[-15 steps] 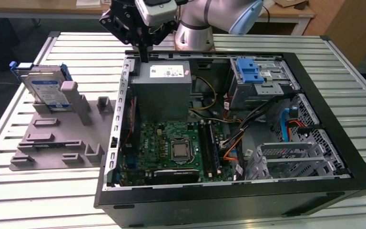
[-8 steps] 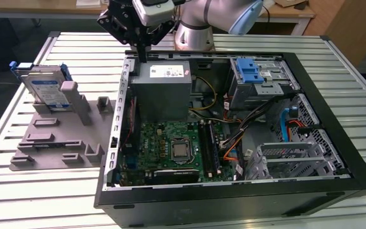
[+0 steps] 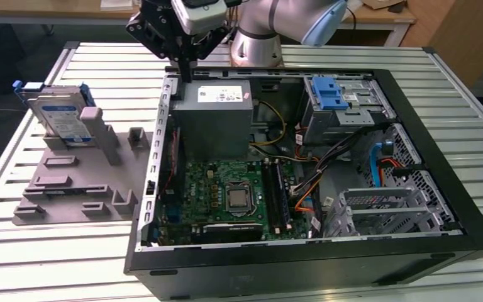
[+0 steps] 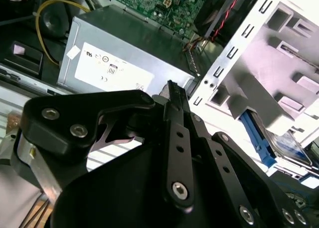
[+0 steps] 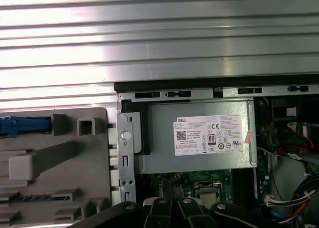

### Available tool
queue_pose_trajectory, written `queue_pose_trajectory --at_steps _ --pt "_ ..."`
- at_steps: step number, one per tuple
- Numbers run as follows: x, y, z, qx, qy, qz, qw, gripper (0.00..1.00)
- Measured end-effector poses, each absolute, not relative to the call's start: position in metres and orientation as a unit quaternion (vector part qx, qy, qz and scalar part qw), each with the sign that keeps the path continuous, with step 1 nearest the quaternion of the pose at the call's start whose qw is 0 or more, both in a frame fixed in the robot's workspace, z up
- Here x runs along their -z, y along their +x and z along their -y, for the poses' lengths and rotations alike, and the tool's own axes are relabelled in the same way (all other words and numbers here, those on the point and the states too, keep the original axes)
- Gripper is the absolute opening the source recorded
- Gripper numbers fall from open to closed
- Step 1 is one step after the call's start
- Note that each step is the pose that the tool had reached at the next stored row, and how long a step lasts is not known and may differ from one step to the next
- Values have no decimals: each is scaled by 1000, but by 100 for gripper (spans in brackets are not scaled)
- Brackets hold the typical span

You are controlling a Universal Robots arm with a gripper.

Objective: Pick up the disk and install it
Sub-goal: 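Reach for the disk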

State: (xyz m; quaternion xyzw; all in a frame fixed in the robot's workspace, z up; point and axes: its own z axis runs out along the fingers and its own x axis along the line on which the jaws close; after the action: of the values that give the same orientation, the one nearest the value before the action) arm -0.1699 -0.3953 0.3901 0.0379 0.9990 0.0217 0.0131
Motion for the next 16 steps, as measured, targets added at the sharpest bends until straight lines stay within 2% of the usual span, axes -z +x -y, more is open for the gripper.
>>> queue_pose_trajectory --at_steps 16 --pt "-390 -182 395 -22 38 -999 13 11"
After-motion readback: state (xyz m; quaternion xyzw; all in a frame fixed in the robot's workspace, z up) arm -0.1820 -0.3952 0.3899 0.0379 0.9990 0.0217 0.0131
